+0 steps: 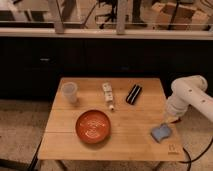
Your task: Place the pepper on the white sponge
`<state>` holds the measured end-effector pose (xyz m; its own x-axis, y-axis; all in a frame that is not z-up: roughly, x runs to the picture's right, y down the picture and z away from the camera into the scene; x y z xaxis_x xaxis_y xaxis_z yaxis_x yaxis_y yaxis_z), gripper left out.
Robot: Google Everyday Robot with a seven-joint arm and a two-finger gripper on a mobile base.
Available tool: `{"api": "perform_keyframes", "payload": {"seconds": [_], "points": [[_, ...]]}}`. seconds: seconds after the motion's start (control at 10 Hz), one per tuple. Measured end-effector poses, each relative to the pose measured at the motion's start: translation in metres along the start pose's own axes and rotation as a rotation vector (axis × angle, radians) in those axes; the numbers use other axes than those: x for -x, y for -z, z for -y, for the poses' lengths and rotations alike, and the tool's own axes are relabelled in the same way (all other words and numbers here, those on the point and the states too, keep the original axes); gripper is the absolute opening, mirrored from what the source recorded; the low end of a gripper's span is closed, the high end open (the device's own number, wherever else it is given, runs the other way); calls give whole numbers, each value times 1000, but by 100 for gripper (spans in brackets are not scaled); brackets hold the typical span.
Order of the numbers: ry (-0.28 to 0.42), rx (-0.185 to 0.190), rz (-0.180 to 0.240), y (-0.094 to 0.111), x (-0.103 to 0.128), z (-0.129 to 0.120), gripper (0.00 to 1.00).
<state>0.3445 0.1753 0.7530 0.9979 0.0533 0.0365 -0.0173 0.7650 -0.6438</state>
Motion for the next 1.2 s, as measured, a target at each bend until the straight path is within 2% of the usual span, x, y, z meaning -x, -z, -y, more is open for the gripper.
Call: {"api": "perform_keyframes", "payload": {"seconds": [0.1,0.2,0.7,1.1,1.2], "points": [[-3,0,40,0,-5,-7,4],[-3,-9,57,0,-3,-11,4],[15,-26,102,8,10,-27,4],[41,-10,156,17,29,-34,4],[44,-13,147,15,30,-32,4]]}}
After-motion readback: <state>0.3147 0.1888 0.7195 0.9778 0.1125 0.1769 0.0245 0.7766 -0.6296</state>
